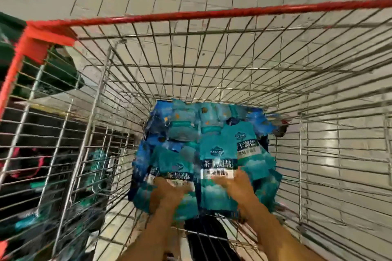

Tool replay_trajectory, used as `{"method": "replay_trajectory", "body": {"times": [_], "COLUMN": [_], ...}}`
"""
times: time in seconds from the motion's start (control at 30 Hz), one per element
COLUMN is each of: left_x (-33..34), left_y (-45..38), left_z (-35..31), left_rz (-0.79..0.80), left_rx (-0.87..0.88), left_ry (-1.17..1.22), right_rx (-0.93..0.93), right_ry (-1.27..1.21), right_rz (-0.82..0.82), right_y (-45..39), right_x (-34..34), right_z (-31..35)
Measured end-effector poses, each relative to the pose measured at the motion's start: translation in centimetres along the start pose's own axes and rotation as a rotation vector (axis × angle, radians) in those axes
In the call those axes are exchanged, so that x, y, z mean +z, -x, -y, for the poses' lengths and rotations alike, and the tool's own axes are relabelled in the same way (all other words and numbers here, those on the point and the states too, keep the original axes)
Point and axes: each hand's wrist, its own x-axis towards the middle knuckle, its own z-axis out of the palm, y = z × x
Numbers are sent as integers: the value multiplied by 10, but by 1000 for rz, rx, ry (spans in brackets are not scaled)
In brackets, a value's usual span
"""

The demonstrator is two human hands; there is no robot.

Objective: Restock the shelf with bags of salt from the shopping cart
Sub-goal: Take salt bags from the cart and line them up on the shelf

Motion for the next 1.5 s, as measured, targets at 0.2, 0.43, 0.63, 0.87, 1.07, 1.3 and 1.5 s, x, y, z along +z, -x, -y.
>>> {"method": "replay_trajectory", "body": {"times": [0.2, 0.43, 0.63, 0.87, 1.07, 1.3, 1.5], "left_x": [-80, -199, -308, -383, -415, -454, -500], "left_y": [58, 174, 288, 364, 396, 429, 439], "left_z": [-28, -24, 53, 184, 299, 396, 459], "left_rz": [54, 52, -76, -357, -667, -924, -1087], "left_rx": [142, 400, 634, 706, 635, 597, 664], "left_ry": [77, 467, 804, 1003, 1061, 1289, 1396], "right_rx": [-157, -351, -592, -825, -996, -1068, -1200], "right_ry": [-145, -425, -417, -291, -61, 150, 160], "right_rz": [63, 89, 270, 559, 894, 1200, 1230], "right_y": [76, 191, 327, 435, 513, 595, 663], "right_x": [-57, -65, -18, 72, 157, 266, 345], "right_z": [36, 96, 144, 168, 184, 188, 179]}}
